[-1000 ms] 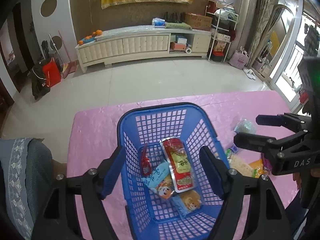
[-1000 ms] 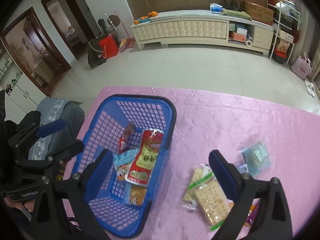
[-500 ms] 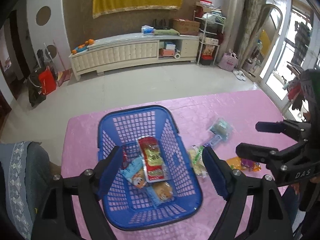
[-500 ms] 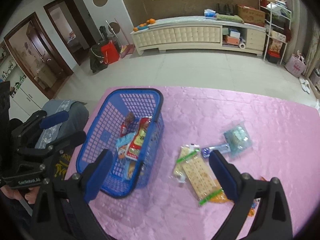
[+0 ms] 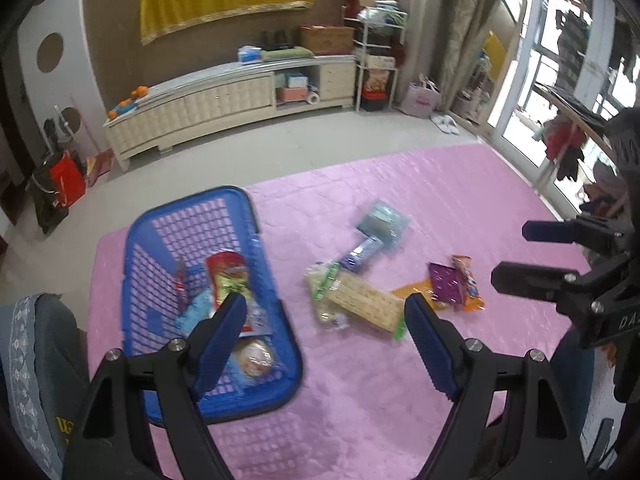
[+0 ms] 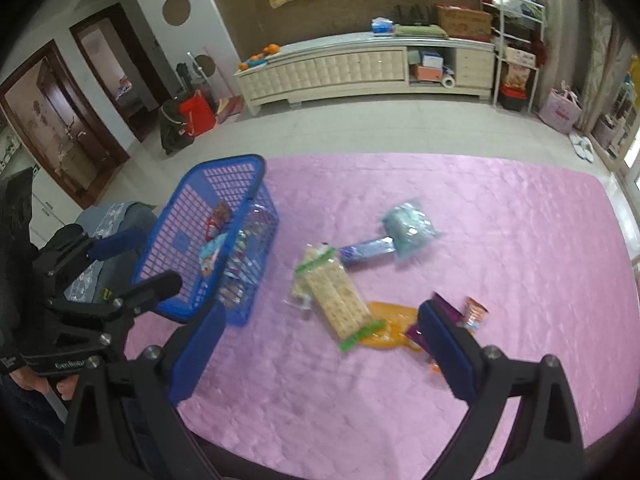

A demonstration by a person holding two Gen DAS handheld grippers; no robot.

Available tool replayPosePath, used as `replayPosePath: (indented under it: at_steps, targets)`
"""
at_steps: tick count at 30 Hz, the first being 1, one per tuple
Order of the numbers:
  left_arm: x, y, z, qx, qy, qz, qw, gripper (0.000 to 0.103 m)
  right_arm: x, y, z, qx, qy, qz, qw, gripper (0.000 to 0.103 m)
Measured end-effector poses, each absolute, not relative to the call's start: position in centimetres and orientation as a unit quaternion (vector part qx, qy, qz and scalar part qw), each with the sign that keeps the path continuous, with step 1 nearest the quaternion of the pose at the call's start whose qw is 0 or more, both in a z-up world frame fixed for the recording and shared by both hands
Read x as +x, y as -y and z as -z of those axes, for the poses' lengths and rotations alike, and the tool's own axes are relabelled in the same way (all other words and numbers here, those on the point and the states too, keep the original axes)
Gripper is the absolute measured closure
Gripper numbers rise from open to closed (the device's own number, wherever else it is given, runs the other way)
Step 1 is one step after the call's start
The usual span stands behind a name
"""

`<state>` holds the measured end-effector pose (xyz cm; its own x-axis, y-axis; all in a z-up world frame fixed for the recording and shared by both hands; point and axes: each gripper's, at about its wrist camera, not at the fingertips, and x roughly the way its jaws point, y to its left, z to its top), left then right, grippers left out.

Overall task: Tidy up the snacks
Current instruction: 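Withdraw both grippers from the basket toward the snacks on the table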

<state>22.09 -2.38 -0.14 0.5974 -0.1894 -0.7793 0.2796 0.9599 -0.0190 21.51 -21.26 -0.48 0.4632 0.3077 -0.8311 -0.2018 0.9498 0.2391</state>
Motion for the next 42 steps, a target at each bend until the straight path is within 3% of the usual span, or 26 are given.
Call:
replayPosePath:
  at_steps: [18, 42]
  targets:
    - [19.2, 9.4, 3.5, 0.078, -0.447, 0.149, 0.878, 0.023, 18.0, 26.3, 3.3, 0.028, -0.488, -0.160, 0.858, 0.005]
    - [15.2, 4.4, 13.1, -0.049, -0.446, -0.043, 0.893, 0.023, 21.2, 20.3, 14.1, -0.106, -0.466, -0.304, 0.824, 0.005]
